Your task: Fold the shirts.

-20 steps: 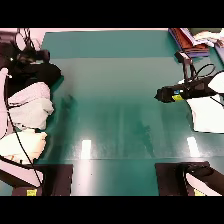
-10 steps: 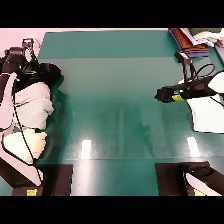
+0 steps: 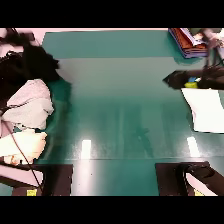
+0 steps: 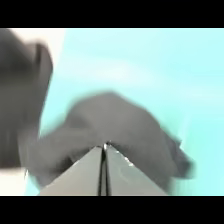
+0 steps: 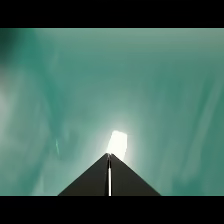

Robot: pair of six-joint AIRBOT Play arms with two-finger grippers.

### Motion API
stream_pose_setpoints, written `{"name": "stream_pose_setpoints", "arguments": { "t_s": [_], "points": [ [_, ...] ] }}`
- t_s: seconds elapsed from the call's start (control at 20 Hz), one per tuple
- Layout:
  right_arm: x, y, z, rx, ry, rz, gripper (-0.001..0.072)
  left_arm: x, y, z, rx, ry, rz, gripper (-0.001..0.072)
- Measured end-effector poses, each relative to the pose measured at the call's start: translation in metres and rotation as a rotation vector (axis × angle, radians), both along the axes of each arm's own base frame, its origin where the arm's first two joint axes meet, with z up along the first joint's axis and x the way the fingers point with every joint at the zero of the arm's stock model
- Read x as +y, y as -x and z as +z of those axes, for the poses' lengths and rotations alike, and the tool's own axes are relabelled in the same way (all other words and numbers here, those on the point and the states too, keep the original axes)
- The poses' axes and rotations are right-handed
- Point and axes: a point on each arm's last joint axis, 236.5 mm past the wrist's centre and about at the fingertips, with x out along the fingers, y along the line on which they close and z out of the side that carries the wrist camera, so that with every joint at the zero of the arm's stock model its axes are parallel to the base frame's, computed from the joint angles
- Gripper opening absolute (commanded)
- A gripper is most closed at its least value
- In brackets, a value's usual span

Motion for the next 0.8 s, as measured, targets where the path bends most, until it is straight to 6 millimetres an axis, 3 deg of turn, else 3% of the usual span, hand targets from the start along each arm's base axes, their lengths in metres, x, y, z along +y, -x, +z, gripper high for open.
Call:
{"name": "stream_pose_setpoints", "arguments": {
  "t_s": [0.05,0.15,0.25,0.3,0.4,0.55,0.65,0.75,0.8],
  "points": [
    [-0.003,-0.002,0.024,-0.058,-0.01,-0.009,0.0022,-0.019,0.017,0.042,-0.085,-0.011,-0.046,0.0021],
    [-0.008,-0.002,0.068,-0.159,-0.028,-0.024,0.0022,-0.055,0.057,0.103,-0.197,-0.032,-0.137,0.0021],
    [-0.01,0.001,0.105,-0.246,-0.035,-0.025,0.0022,-0.094,0.094,0.141,-0.271,-0.036,-0.237,0.0021],
    [-0.012,0.003,0.121,-0.284,-0.036,-0.025,0.0022,-0.116,0.108,0.148,-0.28,-0.028,-0.292,0.0021],
    [-0.013,0.006,0.143,-0.338,-0.037,-0.024,0.0022,-0.167,0.129,0.144,-0.261,-0.006,-0.423,0.0021],
    [-0.014,0.012,0.163,-0.38,-0.037,-0.019,0.0022,-0.265,0.155,0.109,-0.178,0.037,-0.673,0.0032],
    [-0.014,0.016,0.168,-0.388,-0.035,-0.016,0.0022,-0.328,0.172,0.077,-0.111,0.048,-0.827,0.0555],
    [-0.014,0.019,0.168,-0.383,-0.031,-0.011,0.0022,-0.377,0.186,0.047,-0.049,0.06,-0.94,0.056],
    [-0.014,0.02,0.167,-0.377,-0.028,-0.008,0.0022,-0.388,0.186,0.036,-0.032,0.054,-0.961,0.056]
  ]
}}
